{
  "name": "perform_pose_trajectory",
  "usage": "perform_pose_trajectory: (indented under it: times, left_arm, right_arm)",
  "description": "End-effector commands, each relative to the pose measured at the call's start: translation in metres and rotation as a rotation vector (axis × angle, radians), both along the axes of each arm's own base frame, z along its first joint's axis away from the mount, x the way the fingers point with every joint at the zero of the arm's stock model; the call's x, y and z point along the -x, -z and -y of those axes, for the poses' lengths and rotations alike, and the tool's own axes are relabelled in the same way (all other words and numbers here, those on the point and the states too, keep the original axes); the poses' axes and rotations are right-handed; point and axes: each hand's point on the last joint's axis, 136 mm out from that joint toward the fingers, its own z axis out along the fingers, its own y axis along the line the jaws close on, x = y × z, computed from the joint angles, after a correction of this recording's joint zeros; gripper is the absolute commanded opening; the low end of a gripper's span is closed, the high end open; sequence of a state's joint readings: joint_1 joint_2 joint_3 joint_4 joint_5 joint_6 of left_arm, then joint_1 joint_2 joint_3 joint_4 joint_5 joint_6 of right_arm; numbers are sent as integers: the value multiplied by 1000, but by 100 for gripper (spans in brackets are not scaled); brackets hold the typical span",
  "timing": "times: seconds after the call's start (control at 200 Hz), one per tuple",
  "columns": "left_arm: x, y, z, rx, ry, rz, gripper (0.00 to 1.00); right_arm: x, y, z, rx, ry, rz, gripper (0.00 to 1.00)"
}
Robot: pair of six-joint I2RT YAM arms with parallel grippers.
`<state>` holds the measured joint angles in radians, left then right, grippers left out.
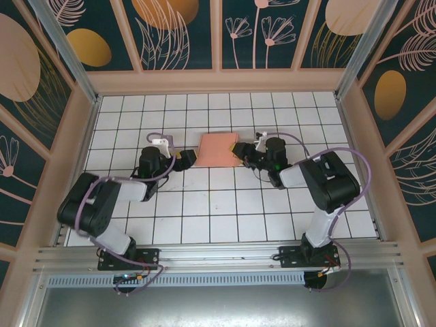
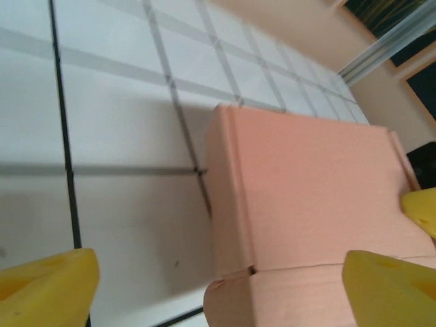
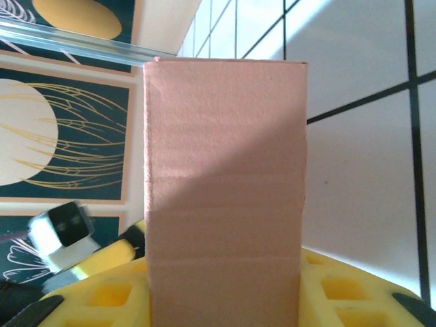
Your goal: Fold the paper box
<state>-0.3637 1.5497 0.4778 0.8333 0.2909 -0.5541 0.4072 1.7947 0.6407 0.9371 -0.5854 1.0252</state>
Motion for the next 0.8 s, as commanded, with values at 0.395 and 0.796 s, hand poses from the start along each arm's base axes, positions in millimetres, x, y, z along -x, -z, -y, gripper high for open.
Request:
perform_pose_trajectory:
  times: [0.395,0.796]
  left_arm:
    - [54,-82,31,-778,42,815,99]
    - [57,-95,42,-1211,-153,1139,99]
  right_arm:
    - [19,-66,9,-31,-19,120,31]
    - [41,-90,9,-110,-65,112,31]
